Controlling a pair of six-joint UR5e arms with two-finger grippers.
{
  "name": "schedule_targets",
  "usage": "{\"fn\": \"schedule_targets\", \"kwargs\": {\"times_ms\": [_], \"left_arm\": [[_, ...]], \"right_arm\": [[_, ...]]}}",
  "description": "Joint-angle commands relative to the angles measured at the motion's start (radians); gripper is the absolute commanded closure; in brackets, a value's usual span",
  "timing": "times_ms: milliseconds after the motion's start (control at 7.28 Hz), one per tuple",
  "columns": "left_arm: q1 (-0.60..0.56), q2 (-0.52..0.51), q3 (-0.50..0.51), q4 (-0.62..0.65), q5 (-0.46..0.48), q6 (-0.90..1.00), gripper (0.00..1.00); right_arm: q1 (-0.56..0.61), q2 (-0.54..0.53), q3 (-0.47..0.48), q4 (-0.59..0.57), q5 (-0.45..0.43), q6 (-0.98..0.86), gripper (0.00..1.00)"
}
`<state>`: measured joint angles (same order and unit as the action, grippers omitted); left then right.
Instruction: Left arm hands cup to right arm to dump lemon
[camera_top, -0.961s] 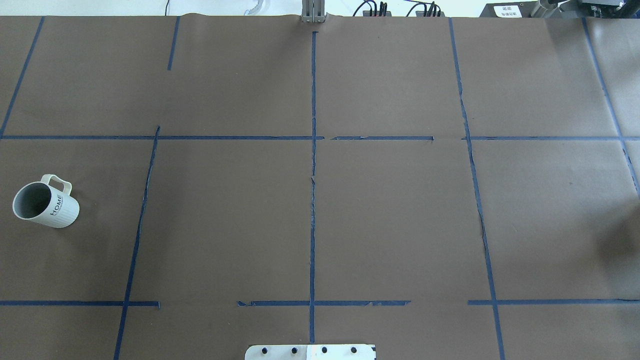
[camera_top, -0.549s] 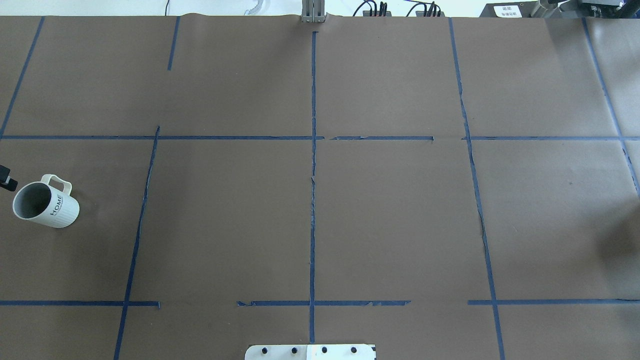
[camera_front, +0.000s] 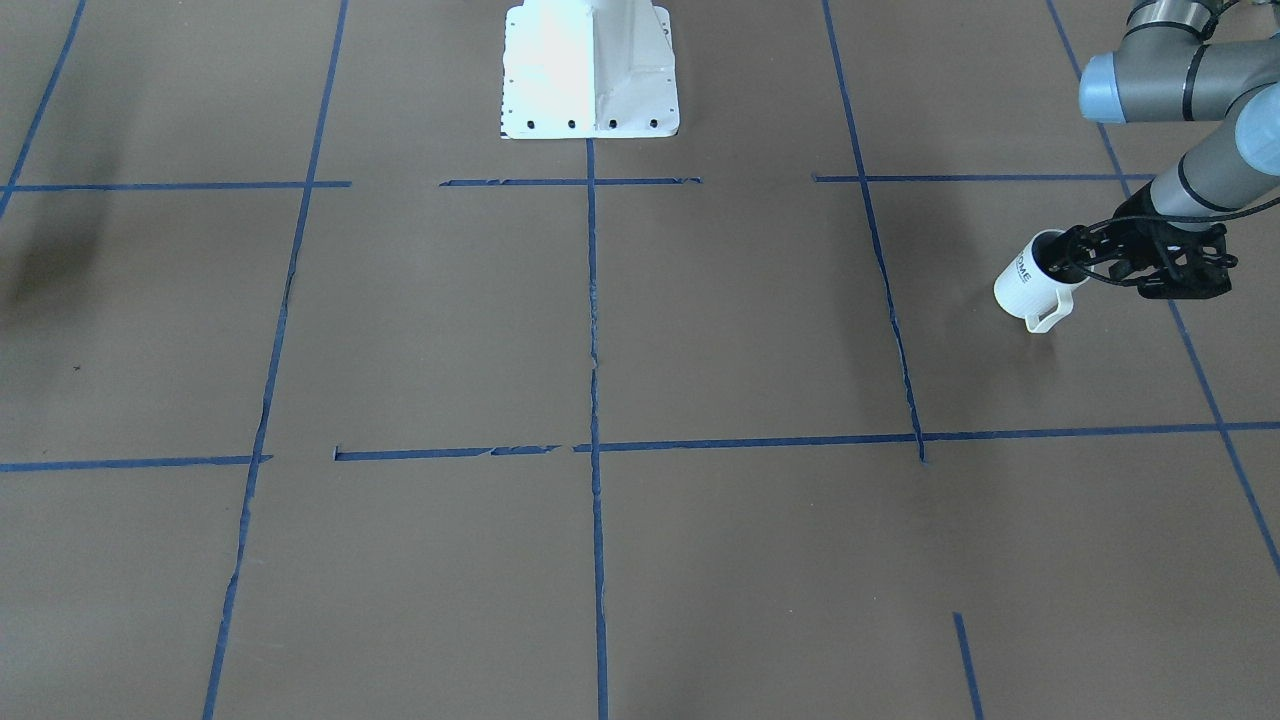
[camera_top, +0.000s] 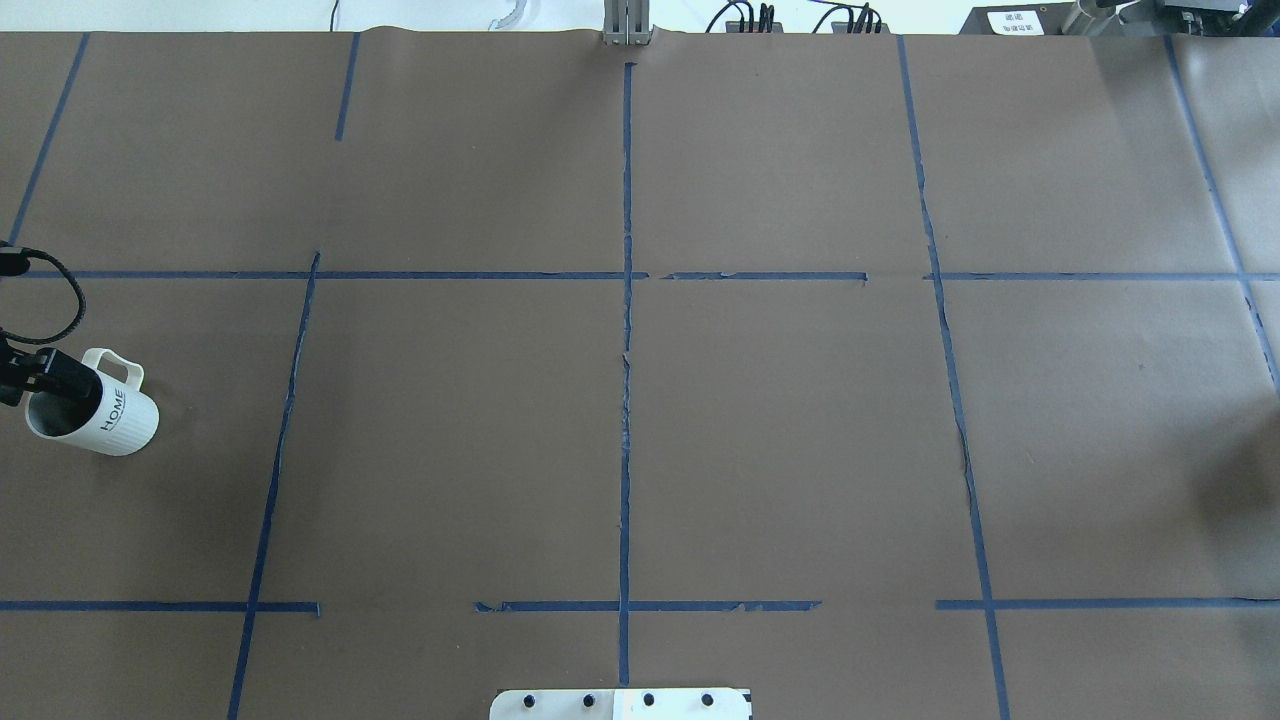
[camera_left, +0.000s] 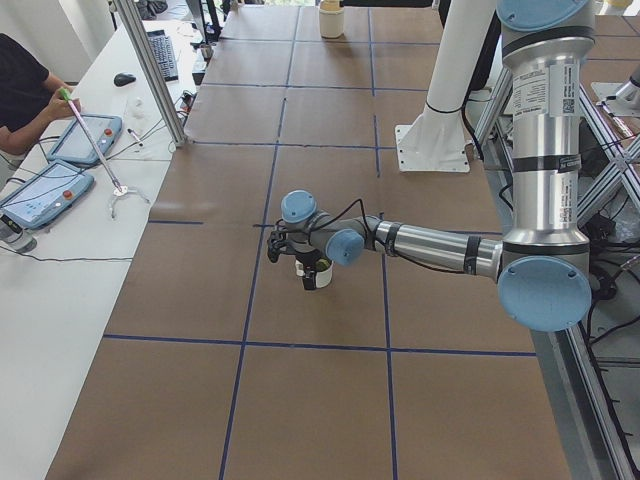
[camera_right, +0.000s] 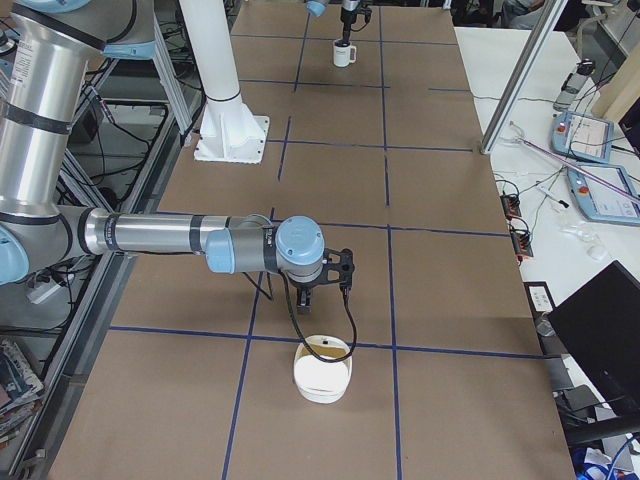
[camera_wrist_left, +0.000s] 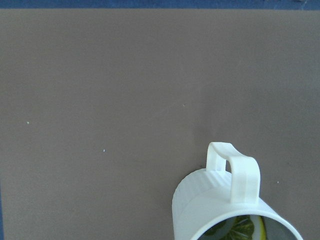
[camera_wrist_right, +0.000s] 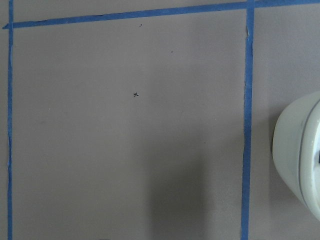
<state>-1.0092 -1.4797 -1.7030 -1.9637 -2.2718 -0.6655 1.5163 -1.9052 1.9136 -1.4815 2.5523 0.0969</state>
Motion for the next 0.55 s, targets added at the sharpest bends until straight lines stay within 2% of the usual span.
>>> {"fn": "schedule_targets", "kwargs": {"times_ms": [0, 137, 275, 412], "left_arm": [[0.004, -0.002, -0.001, -0.017, 0.001, -0.053, 1.0], [0.004, -0.004, -0.026, -0.021, 0.006, -0.102, 1.0], [0.003, -0.002, -0.091, -0.014, 0.006, -0.158, 1.0], [0.004, -0.01, -0.142, -0.003, 0.006, -0.239, 1.0]], "right_arm": [[-0.002, 0.0, -0.001, 0.015, 0.0, 0.0, 0.0], [-0.005, 0.001, 0.001, 0.017, 0.002, 0.0, 0.0], [-0.007, 0.006, 0.004, 0.024, 0.006, 0.001, 0.0], [-0.019, 0.006, 0.002, 0.094, 0.018, 0.003, 0.0]]}}
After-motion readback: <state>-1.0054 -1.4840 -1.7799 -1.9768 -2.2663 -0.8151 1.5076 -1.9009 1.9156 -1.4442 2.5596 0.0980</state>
